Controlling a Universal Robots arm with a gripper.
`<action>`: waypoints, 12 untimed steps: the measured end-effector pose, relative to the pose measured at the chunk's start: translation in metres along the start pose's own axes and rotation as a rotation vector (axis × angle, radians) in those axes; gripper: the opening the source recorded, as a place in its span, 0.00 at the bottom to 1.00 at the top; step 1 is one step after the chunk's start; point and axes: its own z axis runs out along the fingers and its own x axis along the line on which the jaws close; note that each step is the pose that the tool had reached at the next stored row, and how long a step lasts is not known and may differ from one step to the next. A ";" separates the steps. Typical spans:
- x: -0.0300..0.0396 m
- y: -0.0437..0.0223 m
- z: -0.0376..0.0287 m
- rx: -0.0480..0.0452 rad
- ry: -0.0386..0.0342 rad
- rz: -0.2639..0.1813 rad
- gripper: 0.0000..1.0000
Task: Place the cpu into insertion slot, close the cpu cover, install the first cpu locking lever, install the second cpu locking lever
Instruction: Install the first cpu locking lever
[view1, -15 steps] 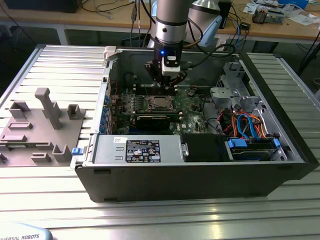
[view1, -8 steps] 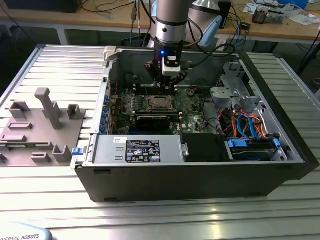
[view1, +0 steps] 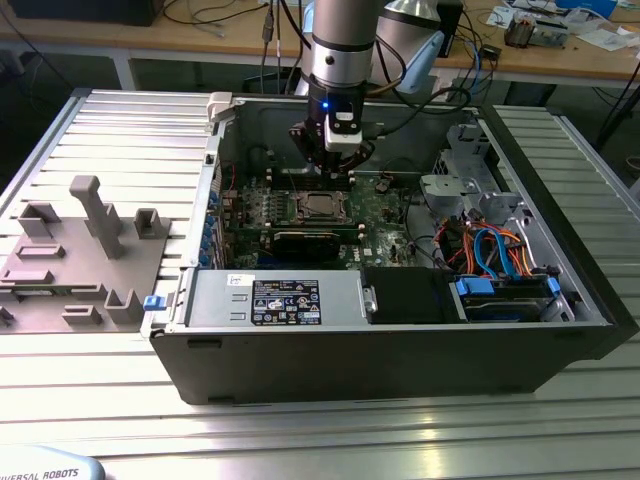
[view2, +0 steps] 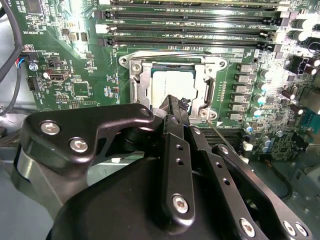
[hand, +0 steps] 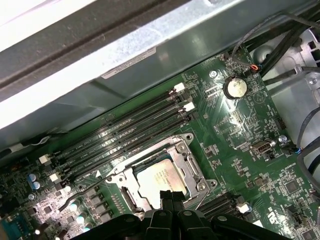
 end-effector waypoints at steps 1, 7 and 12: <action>0.0000 0.0000 0.0000 0.0000 -0.0001 -0.002 0.11; 0.0000 0.0000 0.0000 -0.0002 -0.0005 -0.010 0.11; 0.0000 0.0000 0.0000 -0.0003 -0.0008 -0.018 0.11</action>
